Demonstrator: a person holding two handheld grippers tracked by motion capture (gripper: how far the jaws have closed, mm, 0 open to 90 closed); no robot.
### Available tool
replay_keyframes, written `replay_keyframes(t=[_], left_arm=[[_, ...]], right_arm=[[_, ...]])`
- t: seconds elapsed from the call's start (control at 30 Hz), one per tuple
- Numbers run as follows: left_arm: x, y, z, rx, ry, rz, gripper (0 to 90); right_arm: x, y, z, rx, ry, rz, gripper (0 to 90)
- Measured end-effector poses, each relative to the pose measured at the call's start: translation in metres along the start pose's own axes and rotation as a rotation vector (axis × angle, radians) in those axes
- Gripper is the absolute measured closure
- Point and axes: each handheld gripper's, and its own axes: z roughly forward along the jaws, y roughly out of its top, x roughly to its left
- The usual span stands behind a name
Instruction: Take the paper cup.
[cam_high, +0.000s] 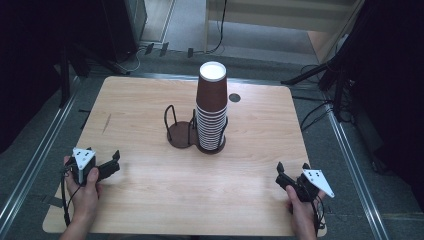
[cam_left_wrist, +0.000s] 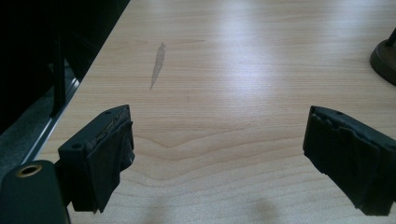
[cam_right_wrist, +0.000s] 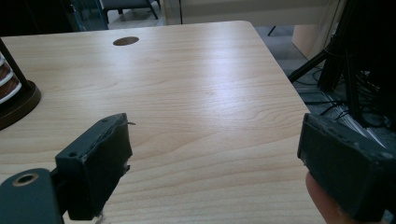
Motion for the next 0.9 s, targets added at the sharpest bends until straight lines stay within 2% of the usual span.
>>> replay_keyframes(t=[0.07, 0.17, 0.27, 0.33, 0.37, 0.5, 0.6, 0.63, 0.7, 0.73, 0.9], left_arm=[[0.0, 0.0, 0.0, 0.0, -0.003, 0.001, 9.4], [0.0, 0.0, 0.0, -0.001, -0.003, -0.001, 9.4], [0.0, 0.0, -0.001, -0.005, -0.005, 0.002, 9.4], [0.0, 0.0, -0.001, -0.006, -0.01, 0.002, 9.4], [0.0, -0.001, -0.001, -0.007, -0.012, 0.002, 9.4], [0.002, -0.001, -0.004, -0.02, -0.035, 0.004, 9.4], [0.002, -0.001, -0.004, -0.028, -0.037, 0.002, 9.4], [0.001, -0.001, -0.004, -0.027, -0.035, 0.006, 9.4], [0.0, -0.001, -0.004, -0.025, -0.032, 0.012, 9.4], [0.0, -0.002, -0.004, -0.026, -0.031, 0.019, 9.4], [0.0, -0.002, -0.004, -0.022, -0.031, 0.013, 9.4]], right_arm=[[0.001, 0.001, 0.0, -0.002, -0.002, -0.022, 9.2], [0.002, 0.002, -0.001, -0.004, -0.008, -0.026, 9.2], [0.002, 0.005, -0.001, -0.007, 0.009, -0.003, 9.4], [0.003, 0.006, -0.002, -0.006, 0.007, -0.005, 9.5], [0.005, 0.008, -0.002, -0.013, -0.001, -0.024, 10.9], [0.015, 0.019, -0.006, -0.018, 0.022, -0.02, 12.4], [0.023, 0.027, -0.011, -0.023, 0.041, -0.019, 10.1], [0.028, 0.032, -0.013, -0.024, 0.059, -0.034, 7.2], [0.032, 0.035, -0.015, -0.026, 0.07, -0.039, 7.0], [0.036, 0.039, -0.017, -0.034, 0.086, -0.057, 5.6], [0.047, 0.048, -0.023, -0.036, 0.1, -0.073, 3.3]])
